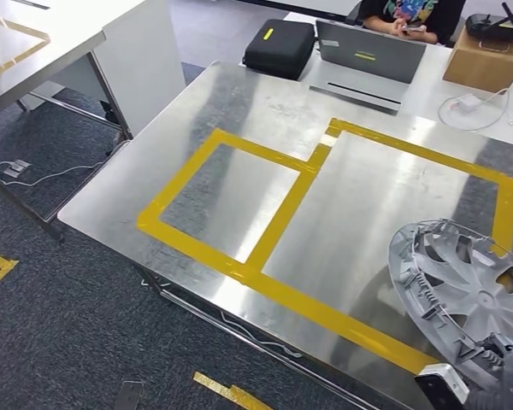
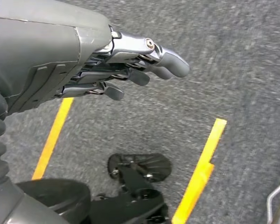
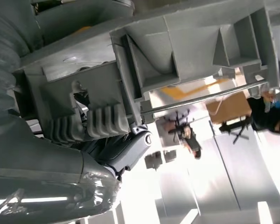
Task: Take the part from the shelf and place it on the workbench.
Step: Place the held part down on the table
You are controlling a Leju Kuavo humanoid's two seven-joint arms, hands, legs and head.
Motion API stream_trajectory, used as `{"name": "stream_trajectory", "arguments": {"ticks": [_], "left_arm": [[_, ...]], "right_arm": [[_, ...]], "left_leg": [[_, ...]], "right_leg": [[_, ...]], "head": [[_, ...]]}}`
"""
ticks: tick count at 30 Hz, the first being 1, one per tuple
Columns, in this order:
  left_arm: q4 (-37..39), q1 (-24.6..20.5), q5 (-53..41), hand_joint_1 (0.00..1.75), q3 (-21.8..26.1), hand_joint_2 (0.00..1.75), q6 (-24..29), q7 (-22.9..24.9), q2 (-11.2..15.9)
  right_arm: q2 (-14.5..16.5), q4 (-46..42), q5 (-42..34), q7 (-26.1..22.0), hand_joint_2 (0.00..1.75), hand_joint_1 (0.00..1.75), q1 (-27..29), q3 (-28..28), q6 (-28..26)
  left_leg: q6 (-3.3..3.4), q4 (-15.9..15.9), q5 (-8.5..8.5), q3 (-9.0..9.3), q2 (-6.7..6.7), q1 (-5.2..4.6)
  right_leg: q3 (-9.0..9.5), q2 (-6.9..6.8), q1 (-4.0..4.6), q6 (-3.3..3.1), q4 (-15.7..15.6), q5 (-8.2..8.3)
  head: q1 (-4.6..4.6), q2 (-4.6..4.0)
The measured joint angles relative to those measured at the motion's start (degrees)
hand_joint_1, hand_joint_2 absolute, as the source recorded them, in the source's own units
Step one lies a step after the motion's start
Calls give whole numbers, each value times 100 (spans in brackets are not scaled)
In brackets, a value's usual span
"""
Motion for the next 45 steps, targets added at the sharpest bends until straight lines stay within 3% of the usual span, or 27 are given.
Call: {"name": "stream_trajectory", "arguments": {"ticks": [2,4,9,14,21,29,33,34,38,45], "left_arm": [[0,-41,-20,0,-55,175,-26,8,-1],[0,-84,-58,0,-116,175,-46,32,-9],[0,-173,-129,0,-292,175,-60,115,-17],[0,-199,-125,0,-403,175,-107,143,-8],[0,-226,-97,0,-526,175,-117,244,8],[0,-233,-91,0,-616,175,-117,278,16],[0,-258,-96,0,-655,175,-121,292,13],[0,-269,-101,0,-666,175,-127,293,12],[0,-293,-67,0,-710,0,-137,255,10],[0,-280,84,0,-713,0,-59,212,16]], "right_arm": [[-351,289,-239,222,175,175,-256,-12,290],[-758,669,-465,418,175,175,-562,-20,484],[-1719,1761,-673,857,175,175,-1316,106,579],[-2325,2561,-779,1176,175,175,-1814,510,517],[-2832,3420,-882,1378,175,175,-2309,1307,318],[-3012,3673,-951,1232,175,175,-2437,1793,193],[-3014,3674,-908,1159,175,0,-2500,2136,194],[-3014,3668,-878,1169,175,0,-2515,2255,201],[-3031,3620,-798,1418,175,0,-2538,2626,167],[-3091,3483,-959,1641,175,0,-2367,2647,-138]], "left_leg": [[-39,-6,-35,48,0,-9],[-38,0,-70,68,7,-19],[-7,2,-73,69,17,-21],[13,2,-64,69,15,-22],[26,2,-55,75,15,-21],[25,-5,-54,79,15,-15],[25,-8,-54,81,17,-13],[25,-8,-54,82,16,-12],[25,-8,-53,84,8,-11],[24,-8,-54,78,3,-14]], "right_leg": [[27,-4,9,-98,-34,18],[93,-7,9,-147,-170,-5],[132,-6,3,-69,-262,34],[148,-11,3,-8,-298,65],[150,-16,5,11,-301,75],[153,-13,11,13,-299,73],[153,-9,12,13,-299,72],[153,-12,12,13,-299,72],[155,-28,12,14,-299,69],[154,-32,9,15,-299,64]], "head": [[6,0],[6,0],[8,0],[5,0],[4,0],[4,0],[4,0],[4,0],[3,0],[4,0]]}}
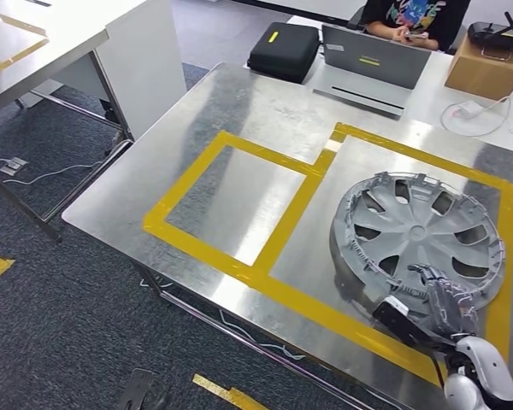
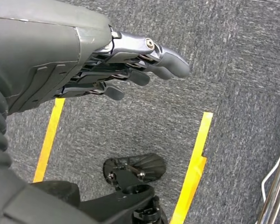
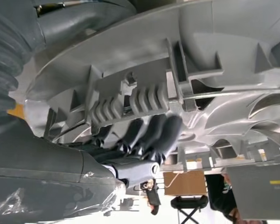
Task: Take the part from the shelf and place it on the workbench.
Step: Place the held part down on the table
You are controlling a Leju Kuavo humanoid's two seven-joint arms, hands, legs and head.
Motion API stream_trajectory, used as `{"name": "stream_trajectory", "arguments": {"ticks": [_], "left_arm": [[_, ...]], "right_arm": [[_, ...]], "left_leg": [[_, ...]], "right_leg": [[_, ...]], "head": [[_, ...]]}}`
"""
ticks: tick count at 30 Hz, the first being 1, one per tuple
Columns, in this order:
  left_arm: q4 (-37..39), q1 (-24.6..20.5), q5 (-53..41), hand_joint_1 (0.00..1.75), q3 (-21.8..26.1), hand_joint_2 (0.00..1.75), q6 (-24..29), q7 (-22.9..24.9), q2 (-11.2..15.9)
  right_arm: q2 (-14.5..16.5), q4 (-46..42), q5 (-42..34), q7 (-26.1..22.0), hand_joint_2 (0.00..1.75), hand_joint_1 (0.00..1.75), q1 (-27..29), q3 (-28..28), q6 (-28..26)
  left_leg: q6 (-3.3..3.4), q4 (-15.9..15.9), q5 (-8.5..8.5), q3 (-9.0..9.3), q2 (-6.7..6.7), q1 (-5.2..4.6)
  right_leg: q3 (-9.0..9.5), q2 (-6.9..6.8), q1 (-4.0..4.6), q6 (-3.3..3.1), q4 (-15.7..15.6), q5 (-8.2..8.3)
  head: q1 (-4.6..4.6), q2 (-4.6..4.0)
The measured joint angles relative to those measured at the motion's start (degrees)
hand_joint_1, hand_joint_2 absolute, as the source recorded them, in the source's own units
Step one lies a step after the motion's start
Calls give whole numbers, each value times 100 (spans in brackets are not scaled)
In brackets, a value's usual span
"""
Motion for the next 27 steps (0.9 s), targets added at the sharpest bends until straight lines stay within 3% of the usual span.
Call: {"name": "stream_trajectory", "arguments": {"ticks": [7,12,14,16,18,19,20,21,22,24,25,27], "left_arm": [[0,25,84,0,0,0,-4,-31,5],[0,85,252,0,18,0,-33,-144,28],[0,136,317,0,42,0,-31,-215,34],[0,174,393,0,70,0,-27,-292,40],[0,206,454,0,98,0,-30,-348,45],[0,228,473,0,110,0,-33,-364,46],[0,247,485,0,119,0,-35,-375,48],[0,263,498,0,125,0,-38,-385,49],[0,272,516,0,130,0,-40,-397,48],[0,277,557,0,143,0,-48,-421,51],[0,280,575,0,149,0,-51,-430,54],[0,296,619,0,157,0,-54,-440,60]], "right_arm": [[6,-375,-5,93,175,0,319,-144,-156],[170,-926,-470,-131,175,0,725,-266,-262],[277,-1351,-776,-288,175,0,992,-288,-250],[356,-1734,-1225,-475,175,0,1237,-285,-159],[445,-2064,-1686,-660,175,0,1485,-270,-63],[487,-2195,-1836,-726,175,0,1595,-260,-34],[522,-2308,-1937,-776,175,0,1684,-250,-13],[548,-2398,-2022,-818,175,0,1744,-244,14],[570,-2481,-2169,-881,175,0,1792,-243,75],[628,-2619,-2747,-1069,175,0,1876,-243,354],[664,-2677,-3129,-1172,175,0,1927,-245,548],[749,-2766,-3736,-1373,175,0,2034,-270,823]], "left_leg": [[7,7,-6,-3,-3,-10],[81,5,-32,8,-21,-43],[122,-88,2,64,-28,-22],[156,-164,29,114,-26,2],[167,-170,23,118,-30,0],[166,-169,18,120,-33,-1],[160,-168,12,123,-35,-1],[149,-166,5,130,-36,1],[132,-161,-4,140,-37,3],[73,-140,-21,149,-45,-5],[39,-123,-22,150,-52,-10],[-29,-101,3,139,-66,-13]], "right_leg": [[-2,-4,-6,9,-7,1],[27,-29,-36,76,-40,-5],[22,-17,-38,91,38,-97],[-205,18,-36,85,525,-408],[-643,33,-37,86,1307,-734],[-812,35,-42,92,1556,-757],[-891,34,-50,100,1600,-658],[-857,34,-62,109,1417,-452],[-732,34,-79,117,1065,-196],[-423,47,-91,114,416,159],[-335,57,-89,98,241,227],[-331,75,-72,41,198,265]], "head": [[0,0],[-4,0],[-1,0],[7,0],[10,0],[9,0],[10,0],[10,0],[10,0],[8,0],[7,0],[-3,0]]}}
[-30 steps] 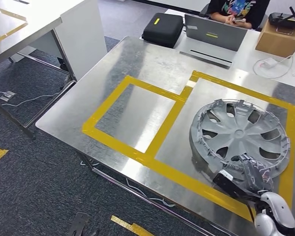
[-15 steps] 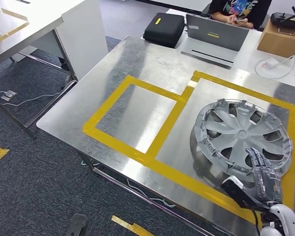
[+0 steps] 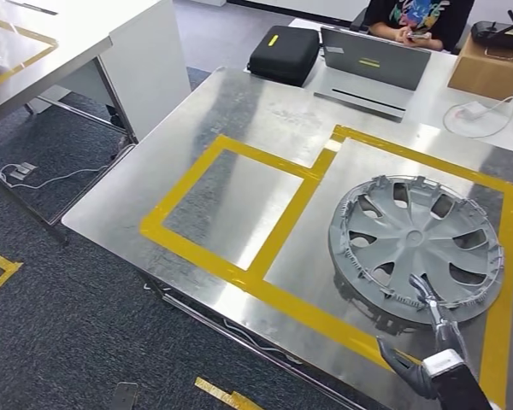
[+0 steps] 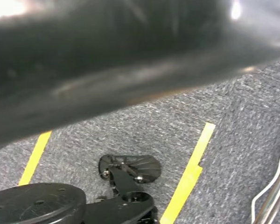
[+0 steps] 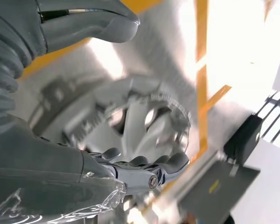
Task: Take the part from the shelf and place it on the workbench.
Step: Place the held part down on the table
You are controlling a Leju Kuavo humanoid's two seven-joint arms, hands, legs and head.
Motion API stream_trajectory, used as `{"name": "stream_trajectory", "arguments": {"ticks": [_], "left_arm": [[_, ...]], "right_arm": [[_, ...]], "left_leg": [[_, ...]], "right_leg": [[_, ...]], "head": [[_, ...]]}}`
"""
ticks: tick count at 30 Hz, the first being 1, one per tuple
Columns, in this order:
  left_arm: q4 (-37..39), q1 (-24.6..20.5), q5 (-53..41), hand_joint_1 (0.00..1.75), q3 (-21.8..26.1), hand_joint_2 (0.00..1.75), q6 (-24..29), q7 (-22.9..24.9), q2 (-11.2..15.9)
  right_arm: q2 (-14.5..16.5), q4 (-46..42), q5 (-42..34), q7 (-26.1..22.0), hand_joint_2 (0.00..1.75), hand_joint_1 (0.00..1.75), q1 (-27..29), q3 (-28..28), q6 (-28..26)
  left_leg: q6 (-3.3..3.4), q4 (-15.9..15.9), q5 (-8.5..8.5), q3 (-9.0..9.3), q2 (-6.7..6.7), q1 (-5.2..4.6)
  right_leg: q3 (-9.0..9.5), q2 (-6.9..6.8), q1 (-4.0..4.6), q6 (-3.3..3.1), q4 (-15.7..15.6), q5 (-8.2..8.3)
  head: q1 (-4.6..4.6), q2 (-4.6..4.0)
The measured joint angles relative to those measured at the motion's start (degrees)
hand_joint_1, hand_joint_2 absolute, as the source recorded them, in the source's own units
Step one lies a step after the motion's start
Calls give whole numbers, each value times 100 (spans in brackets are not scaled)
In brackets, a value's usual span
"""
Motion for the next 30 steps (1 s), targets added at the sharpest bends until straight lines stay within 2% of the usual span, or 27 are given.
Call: {"name": "stream_trajectory", "arguments": {"ticks": [2,3,4,6,7,8,9,12,13,14,16,17,18,19,21,22,23,24,25,26,27,28,29,30], "left_arm": [[1,29,70,0,20,0,0,-25,13],[2,44,107,0,36,0,0,-45,16],[2,59,134,0,52,0,0,-65,16],[2,88,172,0,73,0,-1,-92,5],[2,101,195,0,81,0,-1,-98,1],[3,112,224,0,87,0,-1,-103,-2],[3,120,253,0,94,0,0,-111,-4],[5,133,320,0,99,0,-1,-153,-6],[7,134,331,0,100,0,-1,-165,-6],[8,137,335,0,101,0,-1,-174,-6],[9,142,336,0,101,0,0,-182,-8],[9,141,336,0,101,0,0,-184,-16],[9,138,336,0,101,0,0,-184,-24],[9,136,336,0,102,0,1,-184,-30],[9,139,343,0,103,0,1,-184,-33],[9,142,352,0,103,0,-1,-184,-35],[10,143,367,0,103,0,-2,-184,-38],[10,144,383,0,103,0,-4,-184,-43],[10,145,406,0,103,0,-4,-183,-47],[11,147,425,0,103,0,-4,-182,-53],[11,149,438,0,103,0,-5,-181,-60],[11,151,449,0,101,0,-8,-179,-68],[11,149,451,0,96,0,-14,-176,-78],[11,145,455,0,91,0,-19,-172,-87]], "right_arm": [[164,-121,-104,-314,175,0,105,-91,-52],[289,-216,0,-498,175,0,163,-165,-171],[431,-323,154,-654,175,0,225,-241,-300],[721,-523,450,-855,175,0,343,-376,-521],[883,-607,582,-941,175,0,402,-439,-596],[1060,-680,693,-1055,175,0,458,-512,-676],[1270,-745,776,-1194,175,0,509,-615,-765],[1927,-845,857,-1547,175,0,602,-1086,-1135],[2097,-851,868,-1602,175,0,623,-1240,-1236],[2227,-854,874,-1637,175,0,641,-1366,-1296],[2417,-856,879,-1686,175,0,662,-1541,-1337],[2483,-856,880,-1700,175,0,670,-1612,-1345],[2533,-856,881,-1708,175,0,677,-1670,-1350],[2572,-856,881,-1713,175,0,682,-1723,-1359],[2637,-855,886,-1677,175,0,685,-1802,-1464],[2663,-847,883,-1619,175,0,686,-1839,-1617],[2686,-820,872,-1546,175,0,685,-1884,-1875],[2705,-764,855,-1475,175,0,683,-1934,-2220],[2719,-671,837,-1407,175,0,678,-1991,-2631],[2731,-551,837,-1345,175,0,659,-2061,-3020],[2738,-412,872,-1267,175,0,605,-2156,-3330],[2748,-243,964,-1166,175,0,496,-2314,-3538],[2756,-43,1116,-1070,175,0,338,-2553,-3638],[2765,199,1302,-1013,175,0,136,-2882,-3679]], "left_leg": [[-70,74,-72,-39,-1,13],[-110,215,-216,-95,5,25],[-153,476,-437,-191,15,47],[-224,1195,-901,-425,28,96],[-244,1467,-1025,-488,30,116],[-255,1559,-1036,-466,31,127],[-257,1421,-936,-334,31,133],[-220,251,-528,438,30,129],[-201,-29,-479,603,28,120],[-182,-169,-473,672,27,108],[-123,-214,-424,640,30,97],[-80,-232,-378,611,42,99],[-29,-248,-325,573,54,102],[18,-265,-265,521,67,103],[73,-256,-166,391,84,73],[86,-251,-111,316,88,52],[92,-245,-55,239,91,34],[94,-240,1,161,91,17],[91,-237,55,91,87,4],[84,-232,105,36,84,-5],[72,-223,146,-9,81,-20],[53,-212,189,-43,87,-31],[32,-202,231,-64,96,-35],[7,-195,272,-80,105,-34]], "right_leg": [[-32,-18,-15,-78,-24,35],[-53,-34,-24,-118,-34,60],[-82,-53,-29,-154,-41,88],[-156,-80,-15,-188,-34,138],[-199,-90,-8,-194,-27,166],[-241,-96,-4,-194,-18,191],[-282,-100,-4,-191,-9,216],[-360,-103,2,-154,6,294],[-372,-103,7,-127,6,324],[-383,-101,11,-94,4,357],[-398,-96,7,-23,-8,416],[-427,-87,2,4,26,375],[-484,-77,1,24,136,242],[-573,-65,3,35,364,18],[-790,-49,11,45,1061,-514],[-852,-48,13,48,1379,-668],[-839,-47,17,43,1542,-690],[-729,-48,24,29,1510,-599],[-511,-47,36,2,1265,-437],[-208,-45,52,-38,866,-287],[129,-45,77,-81,402,-209],[401,-43,94,-111,-3,-191],[560,-38,111,-132,-269,-209],[619,-37,128,-142,-402,-225]], "head": [[-9,0],[-20,0],[-32,0],[-52,0],[-53,0],[-52,0],[-54,0],[-53,0],[-50,0],[-53,0],[-56,0],[-57,0],[-50,0],[-41,0],[-31,0],[-29,0],[-31,0],[-28,0],[-27,0],[-27,0],[-29,0],[-35,0],[-39,0],[-43,0]]}}
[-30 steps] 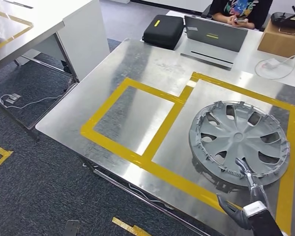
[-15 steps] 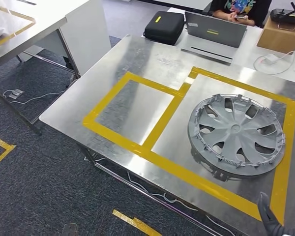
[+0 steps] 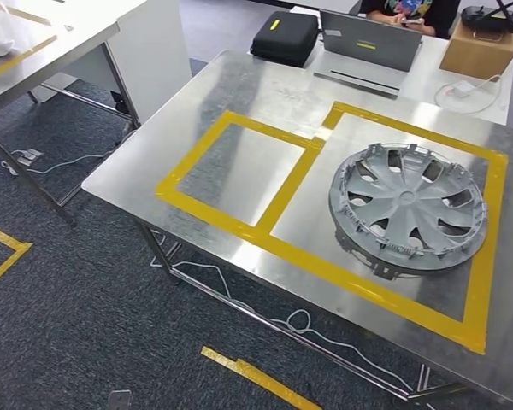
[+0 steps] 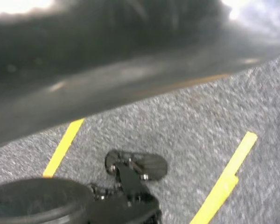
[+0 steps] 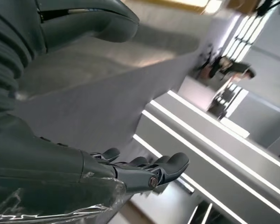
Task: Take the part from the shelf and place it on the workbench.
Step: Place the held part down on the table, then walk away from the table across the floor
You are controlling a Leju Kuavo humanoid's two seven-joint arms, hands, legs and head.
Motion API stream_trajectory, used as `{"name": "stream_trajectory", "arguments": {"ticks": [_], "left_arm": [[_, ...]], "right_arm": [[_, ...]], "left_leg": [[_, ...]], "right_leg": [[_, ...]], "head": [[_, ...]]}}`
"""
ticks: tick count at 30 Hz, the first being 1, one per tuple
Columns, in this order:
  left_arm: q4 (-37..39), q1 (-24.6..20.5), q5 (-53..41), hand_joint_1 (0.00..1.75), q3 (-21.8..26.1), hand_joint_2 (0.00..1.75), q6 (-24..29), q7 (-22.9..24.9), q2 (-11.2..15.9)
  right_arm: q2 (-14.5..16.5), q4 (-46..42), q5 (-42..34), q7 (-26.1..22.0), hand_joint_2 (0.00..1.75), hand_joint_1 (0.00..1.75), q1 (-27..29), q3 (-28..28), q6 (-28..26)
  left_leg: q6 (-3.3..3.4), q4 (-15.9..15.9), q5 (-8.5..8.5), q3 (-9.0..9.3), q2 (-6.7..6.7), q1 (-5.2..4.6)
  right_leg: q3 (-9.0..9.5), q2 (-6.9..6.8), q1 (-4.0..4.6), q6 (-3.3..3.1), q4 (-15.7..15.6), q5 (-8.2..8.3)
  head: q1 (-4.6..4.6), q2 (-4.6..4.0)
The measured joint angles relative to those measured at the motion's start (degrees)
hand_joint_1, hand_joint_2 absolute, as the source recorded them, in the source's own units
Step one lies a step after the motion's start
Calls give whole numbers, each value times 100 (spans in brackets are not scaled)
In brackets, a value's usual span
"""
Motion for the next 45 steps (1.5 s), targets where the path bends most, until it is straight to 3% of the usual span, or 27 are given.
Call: {"name": "stream_trajectory", "arguments": {"ticks": [2,3,6,7,9,11,13,15,17,18,20,22,23,24,25,27,29,30,32,33,35,37,38,40,41,43,45], "left_arm": [[2,0,14,0,-10,0,-12,10,-16],[4,6,23,0,-14,0,-15,16,-23],[7,10,46,0,-25,0,-29,29,-45],[7,9,49,0,-26,0,-34,29,-52],[7,20,51,0,-27,0,-40,29,-61],[7,28,51,0,-27,0,-40,30,-64],[7,20,51,0,-27,0,-39,30,-70],[7,13,51,0,-26,0,-38,28,-78],[7,14,51,0,-24,0,-28,24,-81],[7,11,51,0,-24,0,-23,18,-83],[7,1,51,0,-23,0,-18,0,-87],[7,-3,51,0,-23,0,-18,-13,-88],[7,-3,51,0,-23,0,-18,-16,-86],[8,-3,51,0,-23,0,-17,-17,-84],[8,-2,51,0,-23,0,-17,-18,-81],[9,0,51,0,-23,0,-13,-20,-79],[9,-14,51,0,-23,0,-5,-31,-80],[9,-26,51,0,-23,0,2,-38,-80],[13,-38,51,0,-24,0,19,-54,-71],[17,-29,51,0,-25,0,31,-62,-66],[24,-7,50,0,-27,0,60,-85,-56],[25,2,50,0,-29,0,91,-108,-57],[25,2,51,0,-30,0,104,-117,-56],[27,5,51,0,-30,0,128,-134,-54],[29,6,51,0,-29,0,141,-147,-52],[33,0,51,0,-27,0,160,-179,-48],[38,-9,51,0,-18,0,173,-211,-45]], "right_arm": [[18,630,406,-150,175,0,-522,-869,-14],[27,1013,595,-379,175,0,-856,-1387,-14],[86,2279,936,-896,175,0,-1845,-3123,-15],[113,2651,1004,-752,175,0,-2051,-3624,-15],[161,3242,1270,-53,175,0,-2313,-4343,-15],[201,3748,1688,819,87,0,-2502,-4793,-16],[236,4297,2028,1543,0,0,-2637,-5107,-18],[259,4916,2164,1961,0,0,-2738,-5319,-17],[284,5658,2063,2020,0,0,-2839,-5441,66],[288,6047,1975,1959,0,0,-2886,-5479,182],[272,6814,1917,1833,0,0,-2968,-5506,522],[228,7435,2008,1809,0,0,-3034,-5488,774],[195,7698,2041,1809,0,0,-3058,-5477,834],[163,7899,2057,1809,0,0,-3073,-5471,862],[131,8059,2067,1809,0,0,-3080,-5468,881],[74,8315,2079,1806,0,0,-3103,-5458,918],[24,8506,2134,1785,0,0,-3120,-5422,1025],[5,8594,2190,1760,0,0,-3120,-5392,1105],[-27,8771,2317,1681,0,0,-3112,-5316,1270],[-40,8849,2362,1620,0,0,-3113,-5274,1343],[-68,8980,2432,1462,0,0,-3115,-5188,1479],[-101,9079,2493,1309,0,0,-3116,-5105,1576],[-118,9120,2520,1253,0,0,-3117,-5068,1609],[-145,9191,2572,1169,0,0,-3124,-5000,1660],[-155,9221,2597,1141,0,0,-3127,-4967,1679],[-174,9269,2654,1098,0,0,-3128,-4904,1713],[-190,9312,2717,1074,0,0,-3130,-4843,1730]], "left_leg": [[-53,26,25,-33,4,19],[-86,106,-90,-72,-2,30],[-196,940,-921,-295,-11,94],[-231,1290,-1120,-348,-11,122],[-285,1595,-1089,-273,-9,177],[-319,1134,-751,152,-9,223],[-304,339,-653,688,-17,232],[-246,-61,-744,892,-25,213],[-155,-103,-706,832,-10,210],[-102,-109,-653,779,4,212],[-3,-124,-517,643,31,206],[46,-116,-377,465,38,159],[54,-107,-301,367,41,132],[57,-96,-226,263,43,107],[55,-81,-155,159,41,88],[24,-43,-20,-33,7,65],[-32,3,105,-161,-44,48],[-62,14,167,-198,-66,49],[-120,22,271,-248,-117,68],[-153,56,209,-278,-132,85],[-226,392,-260,-384,-122,123],[-305,1084,-859,-512,-90,167],[-338,1416,-979,-543,-82,190],[-392,1660,-805,-418,-57,236],[-412,1490,-627,-225,-12,255],[-425,777,-481,326,234,261],[-354,219,-591,666,414,226]], "right_leg": [[-78,-10,-7,-40,-48,79],[-125,-18,-17,-76,-60,140],[-342,-61,-41,-129,-66,339],[-411,-94,-42,-122,-52,395],[-577,-148,-54,-98,12,496],[-775,-149,-77,-58,120,578],[-934,-133,-84,3,228,642],[-1018,-127,-82,75,280,721],[-1063,-116,-88,151,293,783],[-1110,-101,-94,178,350,704],[-1266,-58,-106,201,753,237],[-1440,-33,-110,205,1487,-292],[-1466,-27,-109,202,1790,-373],[-1423,-24,-105,192,1948,-313],[-1292,-21,-99,174,1910,-150],[-734,44,-79,110,1276,104],[-96,176,-54,46,369,13],[79,219,-37,23,91,-66],[79,156,-16,-27,-45,-69],[37,100,-18,-72,-43,-18],[-83,-24,-36,-157,-47,107],[-228,-150,-28,-186,-35,225],[-308,-217,-26,-181,-17,278],[-486,-351,-28,-160,59,364],[-576,-412,-33,-143,118,396],[-728,-522,-30,-102,249,435],[-816,-634,-15,-41,339,475]], "head": [[5,0],[2,0],[-42,0],[-52,0],[-55,0],[-61,0],[-65,0],[-68,0],[-67,0],[-57,0],[-32,0],[-17,0],[-15,0],[-16,0],[-15,0],[-14,0],[-25,0],[-25,0],[-16,-1],[-14,-1],[-42,-1],[-72,0],[-75,0],[-75,0],[-75,0],[-81,0],[-88,0]]}}
